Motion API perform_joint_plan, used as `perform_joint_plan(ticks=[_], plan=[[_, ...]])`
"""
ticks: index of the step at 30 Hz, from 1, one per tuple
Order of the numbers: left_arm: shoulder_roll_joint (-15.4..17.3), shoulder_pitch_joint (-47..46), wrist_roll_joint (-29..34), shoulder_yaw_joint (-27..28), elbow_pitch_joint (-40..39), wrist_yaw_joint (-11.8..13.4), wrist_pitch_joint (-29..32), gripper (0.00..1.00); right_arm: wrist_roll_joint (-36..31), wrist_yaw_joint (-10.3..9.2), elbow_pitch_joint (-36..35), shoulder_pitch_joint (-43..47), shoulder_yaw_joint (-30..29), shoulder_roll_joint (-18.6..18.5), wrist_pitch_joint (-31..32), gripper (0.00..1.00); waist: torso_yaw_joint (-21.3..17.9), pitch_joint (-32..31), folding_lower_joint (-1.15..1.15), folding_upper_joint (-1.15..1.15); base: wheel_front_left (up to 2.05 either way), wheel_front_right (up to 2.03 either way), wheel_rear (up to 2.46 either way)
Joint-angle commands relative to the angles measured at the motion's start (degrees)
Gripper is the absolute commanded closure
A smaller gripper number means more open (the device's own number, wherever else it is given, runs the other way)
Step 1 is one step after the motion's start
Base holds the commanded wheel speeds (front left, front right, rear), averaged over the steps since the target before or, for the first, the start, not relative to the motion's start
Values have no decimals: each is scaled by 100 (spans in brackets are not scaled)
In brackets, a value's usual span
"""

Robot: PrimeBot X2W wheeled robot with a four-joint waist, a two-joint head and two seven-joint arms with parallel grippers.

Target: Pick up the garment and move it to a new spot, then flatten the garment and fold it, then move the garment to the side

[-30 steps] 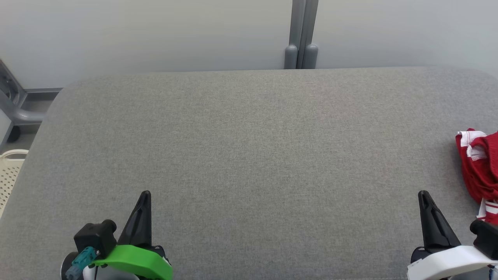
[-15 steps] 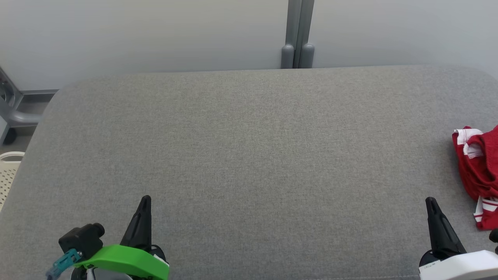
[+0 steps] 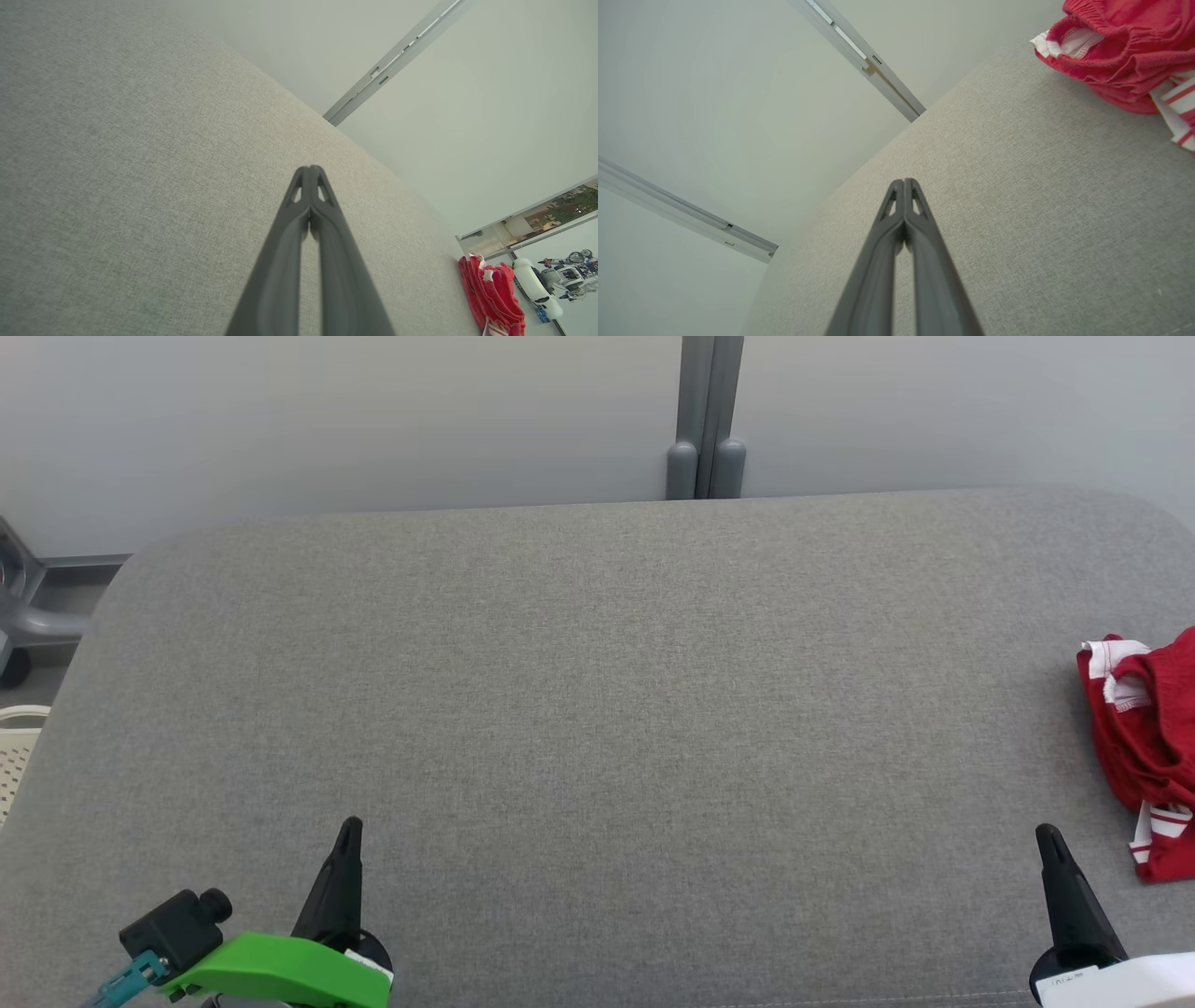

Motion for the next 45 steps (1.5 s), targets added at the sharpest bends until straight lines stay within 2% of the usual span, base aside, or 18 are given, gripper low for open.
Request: perform_joint_plan(ticks=[1, 21, 45], plan=[[-2, 13, -176, 87, -97, -62, 26, 100, 212, -1, -96, 25, -37, -36, 37, 100, -7, 1, 0, 0, 0, 0, 0], [-264, 227, -1276, 424, -186, -361, 275, 100, 1645, -1, -126, 168, -208, 11, 301, 100, -91, 13, 0, 0, 0, 0, 0], [-523, 430, -2354, 766, -277, -653, 538, 100, 3056, -1, -151, 311, -372, 48, 561, 100, -193, 28, 0, 0, 0, 0, 0]])
